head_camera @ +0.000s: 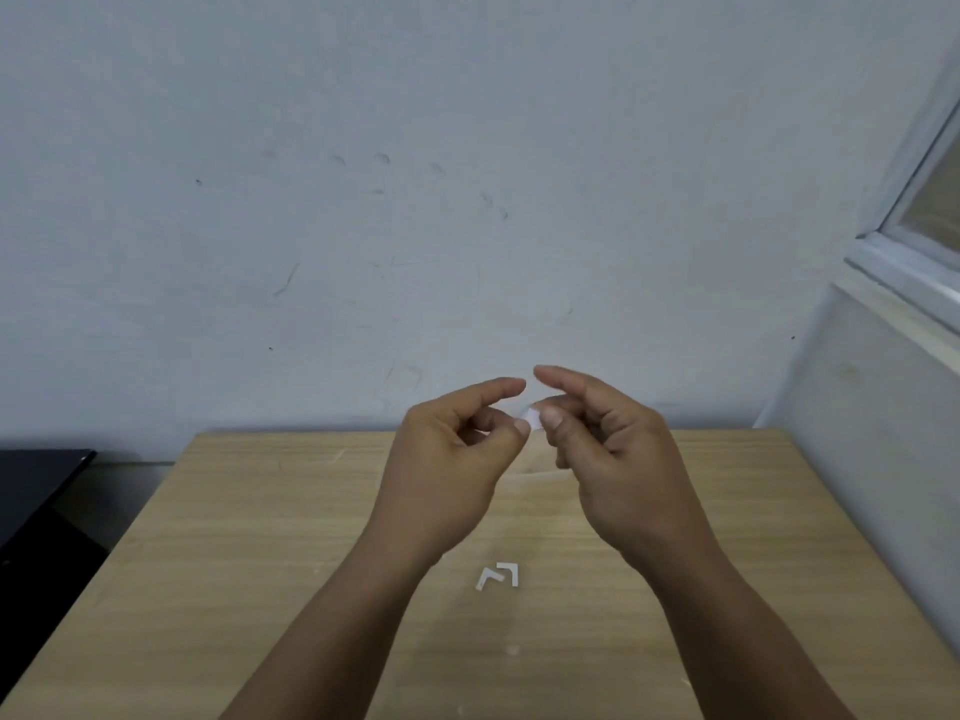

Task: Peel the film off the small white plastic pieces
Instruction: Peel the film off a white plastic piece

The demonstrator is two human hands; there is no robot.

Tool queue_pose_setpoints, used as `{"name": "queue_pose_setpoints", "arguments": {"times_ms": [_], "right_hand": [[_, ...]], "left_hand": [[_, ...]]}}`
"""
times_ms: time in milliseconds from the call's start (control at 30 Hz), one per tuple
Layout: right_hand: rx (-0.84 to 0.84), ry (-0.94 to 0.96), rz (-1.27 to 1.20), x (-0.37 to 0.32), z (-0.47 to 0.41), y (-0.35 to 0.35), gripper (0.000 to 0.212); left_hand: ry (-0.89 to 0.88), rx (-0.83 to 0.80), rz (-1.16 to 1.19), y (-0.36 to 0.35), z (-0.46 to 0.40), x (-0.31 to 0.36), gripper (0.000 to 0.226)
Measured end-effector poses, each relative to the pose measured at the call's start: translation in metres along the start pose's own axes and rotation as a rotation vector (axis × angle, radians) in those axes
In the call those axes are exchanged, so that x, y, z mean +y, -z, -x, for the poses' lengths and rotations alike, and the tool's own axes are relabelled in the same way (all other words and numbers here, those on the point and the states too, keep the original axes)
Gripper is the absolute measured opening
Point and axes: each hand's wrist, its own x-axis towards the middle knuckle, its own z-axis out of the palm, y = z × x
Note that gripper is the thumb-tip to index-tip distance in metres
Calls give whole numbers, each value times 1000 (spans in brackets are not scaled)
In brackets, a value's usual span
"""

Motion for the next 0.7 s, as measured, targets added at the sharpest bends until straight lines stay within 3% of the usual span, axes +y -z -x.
{"name": "queue_pose_setpoints", "arguments": {"times_ms": [267,500,700], "right_hand": [[-61,-85,-95,3,1,3,35],[9,-116,-423,1,-2,1,23],[-38,-121,-421,-1,-3,3,22]], "left_hand": [[11,56,2,-3,3,-2,27],[32,82,166,-4,4,1,16],[77,9,273,-5,8,4,8]]}}
